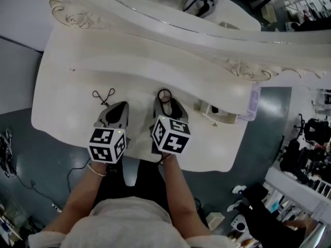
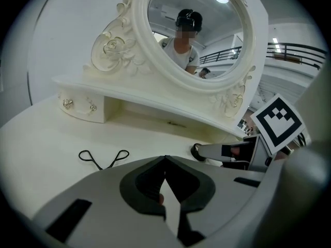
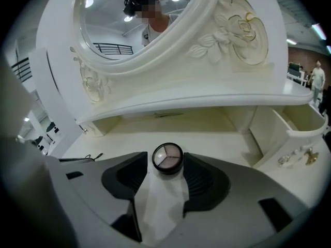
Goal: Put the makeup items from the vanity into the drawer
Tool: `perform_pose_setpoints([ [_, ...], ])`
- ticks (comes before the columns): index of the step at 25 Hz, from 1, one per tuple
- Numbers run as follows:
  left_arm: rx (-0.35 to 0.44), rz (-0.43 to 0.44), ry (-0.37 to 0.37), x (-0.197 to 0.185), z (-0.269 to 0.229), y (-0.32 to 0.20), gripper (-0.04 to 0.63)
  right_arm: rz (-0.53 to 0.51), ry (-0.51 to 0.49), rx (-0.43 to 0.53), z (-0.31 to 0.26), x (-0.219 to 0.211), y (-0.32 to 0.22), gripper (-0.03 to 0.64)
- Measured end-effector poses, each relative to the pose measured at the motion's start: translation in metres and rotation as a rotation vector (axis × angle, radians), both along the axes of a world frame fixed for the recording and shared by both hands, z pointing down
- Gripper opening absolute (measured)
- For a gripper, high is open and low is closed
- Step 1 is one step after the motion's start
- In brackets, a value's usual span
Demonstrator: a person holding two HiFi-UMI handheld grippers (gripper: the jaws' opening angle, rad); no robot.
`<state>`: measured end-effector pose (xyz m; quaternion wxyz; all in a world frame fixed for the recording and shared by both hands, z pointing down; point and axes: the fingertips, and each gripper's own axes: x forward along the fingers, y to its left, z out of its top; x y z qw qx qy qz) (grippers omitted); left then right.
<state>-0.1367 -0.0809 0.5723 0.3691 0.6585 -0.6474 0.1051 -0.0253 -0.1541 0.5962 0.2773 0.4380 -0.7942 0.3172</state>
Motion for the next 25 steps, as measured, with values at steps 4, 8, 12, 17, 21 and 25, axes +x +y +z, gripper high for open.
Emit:
perform_pose_setpoints([
  [4, 0.004, 0.011, 0.004, 0.003, 0.0, -0.004, 0.003, -0.021, 0.058, 0.009, 0.006, -0.001, -0.002, 0.215],
  [8, 0.0, 0.018, 0.009, 0.004, 0.002, -0.005, 0.003, -0.04, 0.111, 0.016, 0.009, -0.002, -0.003, 0.218],
  [12, -0.002, 0.027, 0.017, 0.007, 0.003, -0.003, 0.003, -0.068, 0.173, 0.015, 0.015, -0.002, -0.004, 0.218],
  [17, -0.003, 0.028, 0.024, 0.007, 0.004, 0.0, 0.003, -0.077, 0.211, 0.009, 0.016, -0.005, -0.002, 0.217],
  [21, -0.007, 0.032, 0.026, 0.006, 0.004, 0.004, 0.003, -0.071, 0.218, 0.007, 0.016, -0.005, -0.002, 0.216],
  [25, -0.006, 0.034, 0.026, 0.006, 0.004, 0.007, 0.003, -0.066, 0.221, 0.006, 0.016, -0.005, -0.001, 0.216],
])
